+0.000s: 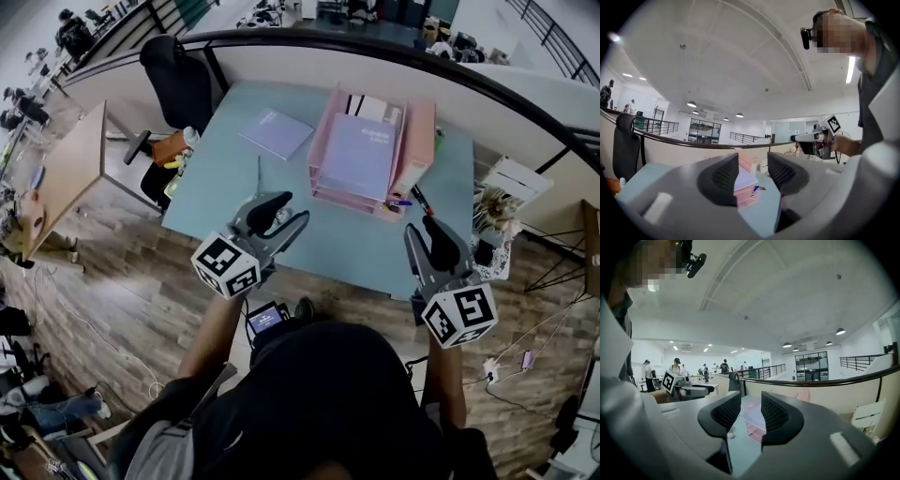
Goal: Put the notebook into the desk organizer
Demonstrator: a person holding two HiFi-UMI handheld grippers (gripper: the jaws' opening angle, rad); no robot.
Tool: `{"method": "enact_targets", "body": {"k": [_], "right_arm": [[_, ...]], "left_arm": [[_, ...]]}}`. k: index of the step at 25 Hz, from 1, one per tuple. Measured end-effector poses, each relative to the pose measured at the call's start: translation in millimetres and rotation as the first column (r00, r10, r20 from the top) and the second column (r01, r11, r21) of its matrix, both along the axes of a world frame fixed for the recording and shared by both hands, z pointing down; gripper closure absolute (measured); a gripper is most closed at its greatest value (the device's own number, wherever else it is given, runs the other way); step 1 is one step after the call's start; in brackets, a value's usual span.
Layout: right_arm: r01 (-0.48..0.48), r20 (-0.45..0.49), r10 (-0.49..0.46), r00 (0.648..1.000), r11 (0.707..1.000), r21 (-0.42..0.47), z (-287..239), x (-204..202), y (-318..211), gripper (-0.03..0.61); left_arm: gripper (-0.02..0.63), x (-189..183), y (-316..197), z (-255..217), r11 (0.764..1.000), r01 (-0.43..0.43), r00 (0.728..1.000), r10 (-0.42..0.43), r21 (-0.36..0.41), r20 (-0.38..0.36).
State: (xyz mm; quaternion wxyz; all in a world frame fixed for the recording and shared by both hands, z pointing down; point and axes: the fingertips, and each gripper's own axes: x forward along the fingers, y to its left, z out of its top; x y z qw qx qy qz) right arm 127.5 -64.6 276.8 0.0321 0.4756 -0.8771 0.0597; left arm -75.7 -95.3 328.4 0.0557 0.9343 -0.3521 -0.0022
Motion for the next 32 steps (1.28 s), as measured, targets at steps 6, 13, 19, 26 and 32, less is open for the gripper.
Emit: {"method": "enact_targets", "body": {"k": [6, 13, 19, 26, 32], "right_arm": [[-0.077, 0.005, 0.077, 0.997, 0.997, -0.023, 9.7, -10.7, -8.8, 0.463], [-0.156, -0.02, 0.155, 0.988, 0.986, -0.063, 34.4, -21.6, -31.2, 0.463], [-0.193, -0.028, 0.191, 0.981, 0.973, -0.126, 61.0, -26.8, -50.3, 0.463], [-0.203, -0.022, 0.203, 0.979, 0.957, -0.205, 102.3, -18.6, -82.2, 0.463], [-0.203, 0.011, 0.217, 0.976, 0.93, -0.307, 145.4, -7.5, -111.1, 0.463]], "left_arm": [[0.371, -14.4, -25.2, 18.3, 0.998, -0.051, 0.999, 0.051, -0.036, -0.002], [0.371, -23.3, -53.3, 41.7, 0.992, -0.098, 0.995, 0.097, -0.085, -0.015], [0.371, -21.4, -74.1, 61.7, 0.986, -0.112, 0.994, 0.11, -0.124, -0.026], [0.371, -18.0, -106.3, 94.4, 0.975, -0.074, 0.997, 0.069, -0.211, -0.032], [0.371, -6.3, -130.6, 127.5, 0.951, -0.052, 0.998, 0.045, -0.304, -0.032]]}}
